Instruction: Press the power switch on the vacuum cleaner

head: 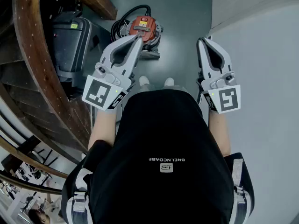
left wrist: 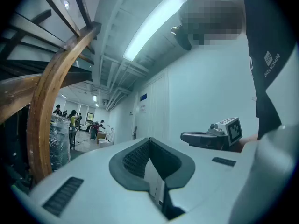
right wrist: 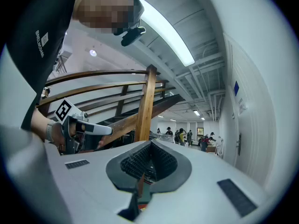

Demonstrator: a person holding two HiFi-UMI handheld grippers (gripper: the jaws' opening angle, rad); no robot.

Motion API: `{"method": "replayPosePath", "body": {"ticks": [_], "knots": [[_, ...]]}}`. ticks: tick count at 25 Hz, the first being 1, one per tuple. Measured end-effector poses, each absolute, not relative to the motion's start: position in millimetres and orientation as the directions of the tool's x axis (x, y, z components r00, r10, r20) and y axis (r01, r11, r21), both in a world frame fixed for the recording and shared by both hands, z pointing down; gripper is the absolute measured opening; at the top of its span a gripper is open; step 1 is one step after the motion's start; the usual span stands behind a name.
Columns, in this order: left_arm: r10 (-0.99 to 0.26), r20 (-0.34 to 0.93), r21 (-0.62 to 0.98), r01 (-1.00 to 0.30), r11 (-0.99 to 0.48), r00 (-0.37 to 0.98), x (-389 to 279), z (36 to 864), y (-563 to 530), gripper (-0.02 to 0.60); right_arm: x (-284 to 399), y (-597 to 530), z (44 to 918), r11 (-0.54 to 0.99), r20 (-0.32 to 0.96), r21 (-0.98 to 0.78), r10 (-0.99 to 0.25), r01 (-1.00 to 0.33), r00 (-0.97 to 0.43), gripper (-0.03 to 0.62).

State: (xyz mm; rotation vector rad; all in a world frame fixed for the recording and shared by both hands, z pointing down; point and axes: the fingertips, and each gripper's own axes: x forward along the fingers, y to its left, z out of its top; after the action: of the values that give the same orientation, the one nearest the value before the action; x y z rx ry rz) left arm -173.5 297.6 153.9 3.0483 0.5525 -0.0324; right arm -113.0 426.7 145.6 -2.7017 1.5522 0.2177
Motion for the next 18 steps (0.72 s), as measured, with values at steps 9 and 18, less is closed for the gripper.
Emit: {"method": "replayPosePath", "body": {"ticks": [9, 18], "knots": [[0.309, -0.028, 0.066, 0.310, -0.948, 0.951, -174.2, 156.9, 294.0, 0.014, -111.7, 431.5, 147.2, -0.487, -0.131, 0.041, -0.868, -0.872, 0.478, 0.026], [0.234, 0.000, 0.065, 0.234, -0.970, 0.972, -156.2, 166.3, 311.4, 0.014, -79.5, 470.0, 162.2, -0.460, -0.123, 0.034, -0.883, -0.887, 0.453, 0.026]]}}
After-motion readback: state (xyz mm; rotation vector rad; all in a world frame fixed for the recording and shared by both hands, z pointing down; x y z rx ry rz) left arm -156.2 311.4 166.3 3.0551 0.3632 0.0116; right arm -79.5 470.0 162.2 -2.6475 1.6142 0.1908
